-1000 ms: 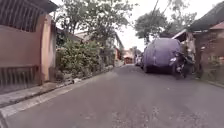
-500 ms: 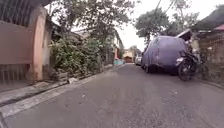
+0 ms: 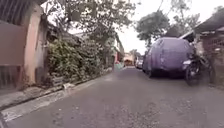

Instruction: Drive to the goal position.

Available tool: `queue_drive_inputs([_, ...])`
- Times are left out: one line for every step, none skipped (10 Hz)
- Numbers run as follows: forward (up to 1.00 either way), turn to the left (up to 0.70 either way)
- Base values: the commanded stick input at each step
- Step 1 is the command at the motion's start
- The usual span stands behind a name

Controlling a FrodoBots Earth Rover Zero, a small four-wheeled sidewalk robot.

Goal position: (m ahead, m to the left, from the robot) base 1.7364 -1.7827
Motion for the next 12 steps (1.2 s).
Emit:
queue_drive_inputs([0.70, 0.00])
queue_drive_inputs([0.70, 0.00])
queue_drive_inputs([0.70, 0.00])
queue_drive_inputs([0.70, 0.00])
queue_drive_inputs([0.70, -0.09])
queue_drive_inputs([0.70, -0.28])
queue_drive_inputs([0.70, -0.35])
queue_drive_inputs([0.70, -0.35])
queue_drive_inputs([0.70, -0.20])
queue_drive_inputs([0.70, -0.04])
queue_drive_inputs([0.70, 0.00])
queue_drive_inputs([0.70, 0.00])
